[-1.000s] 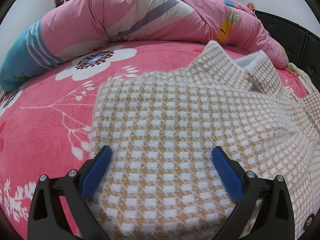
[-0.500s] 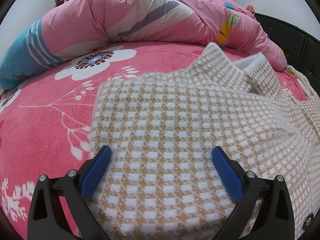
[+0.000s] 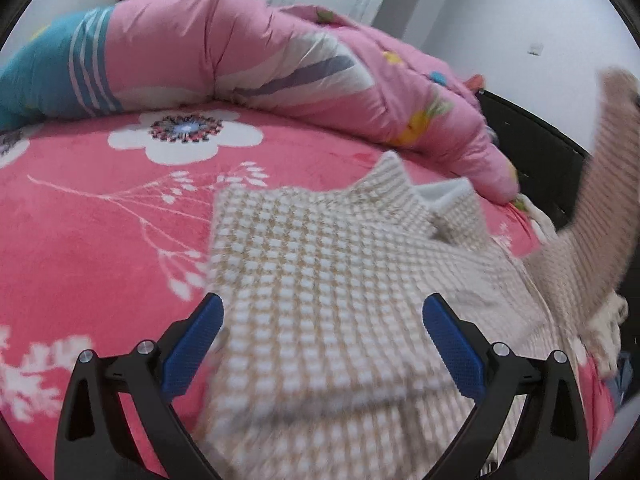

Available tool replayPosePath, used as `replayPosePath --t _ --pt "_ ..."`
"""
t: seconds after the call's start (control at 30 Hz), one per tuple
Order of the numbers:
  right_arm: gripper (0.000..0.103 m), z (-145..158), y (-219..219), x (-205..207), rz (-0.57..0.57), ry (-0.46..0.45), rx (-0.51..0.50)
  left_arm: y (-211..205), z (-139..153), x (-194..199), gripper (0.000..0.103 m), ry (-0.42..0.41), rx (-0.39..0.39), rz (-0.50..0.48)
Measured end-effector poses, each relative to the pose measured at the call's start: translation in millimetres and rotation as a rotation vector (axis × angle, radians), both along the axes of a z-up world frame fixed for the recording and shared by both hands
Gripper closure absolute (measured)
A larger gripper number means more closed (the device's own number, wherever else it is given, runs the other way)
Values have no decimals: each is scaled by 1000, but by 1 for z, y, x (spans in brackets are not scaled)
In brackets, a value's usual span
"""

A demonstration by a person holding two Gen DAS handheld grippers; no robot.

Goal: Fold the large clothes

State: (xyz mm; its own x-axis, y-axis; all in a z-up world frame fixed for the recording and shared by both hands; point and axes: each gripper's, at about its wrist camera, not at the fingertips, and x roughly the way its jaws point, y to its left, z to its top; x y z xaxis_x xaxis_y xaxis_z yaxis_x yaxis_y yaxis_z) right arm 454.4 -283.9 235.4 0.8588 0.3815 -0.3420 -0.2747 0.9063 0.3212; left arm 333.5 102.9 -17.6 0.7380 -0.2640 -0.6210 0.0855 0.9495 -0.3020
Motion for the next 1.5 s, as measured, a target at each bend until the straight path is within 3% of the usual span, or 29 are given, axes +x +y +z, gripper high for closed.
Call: replayPosePath --t 0.1,0.2,0.23,0.27,0.3,0.4,0.47,0.53,0.6,0.7,0.8,0.9,0.93,1.03,1.2,1.23,1.27,1.37,1.4,1.5 --pt "91 -52 81 23 179 87 -10 11 8 -12 5 -8 6 -25" --pt "86 -145 168 49 374 315 -81 22 12 -22 5 4 -23 -56" --pt "71 -171 187 52 406 382 -122 23 11 -24 5 13 -30 -67" --pt "50 -209 210 56 443 481 -185 23 11 -28 5 20 -32 -75" --pt "47 -233 223 55 475 545 -236 23 10 -27 5 28 -31 -84" --pt "43 -224 204 38 508 469 -202 19 5 -22 10 51 8 -126" --pt "30 -203 169 32 508 423 -142 17 9 -17 10 34 12 -147" --pt "25 -180 123 36 480 364 -97 12 18 -1 10 8 -10 -161" --pt "23 -166 74 33 407 327 -67 2 26 21 11 -10 -30 -162" --pt "23 -171 -6 33 238 330 -37 -12 28 47 16 4 -39 -141" --pt "23 -191 -84 37 53 371 40 -14 19 86 28 100 -49 -91" --pt "24 -216 -146 41 -85 427 147 -8 -2 117 51 220 -64 -36" --pt "29 -226 -163 43 -114 452 181 -5 -8 122 60 238 -75 -28" --pt "36 -251 -184 49 -147 506 230 -13 -15 136 93 220 -51 -20" --pt "41 -258 -184 50 -116 488 256 -22 39 117 95 -3 -63 -37" --pt "41 -259 -179 50 -106 483 248 -20 41 111 95 -13 -54 -29" --pt "42 -261 -175 52 -99 486 232 -20 37 116 95 -2 -26 -16" --pt "41 -264 -165 56 -100 487 156 -20 -12 138 94 144 94 16" --pt "42 -261 -163 56 -101 481 135 -17 -26 141 93 159 98 29" --pt "45 -247 -156 50 -100 445 77 -9 -32 138 87 110 50 49"
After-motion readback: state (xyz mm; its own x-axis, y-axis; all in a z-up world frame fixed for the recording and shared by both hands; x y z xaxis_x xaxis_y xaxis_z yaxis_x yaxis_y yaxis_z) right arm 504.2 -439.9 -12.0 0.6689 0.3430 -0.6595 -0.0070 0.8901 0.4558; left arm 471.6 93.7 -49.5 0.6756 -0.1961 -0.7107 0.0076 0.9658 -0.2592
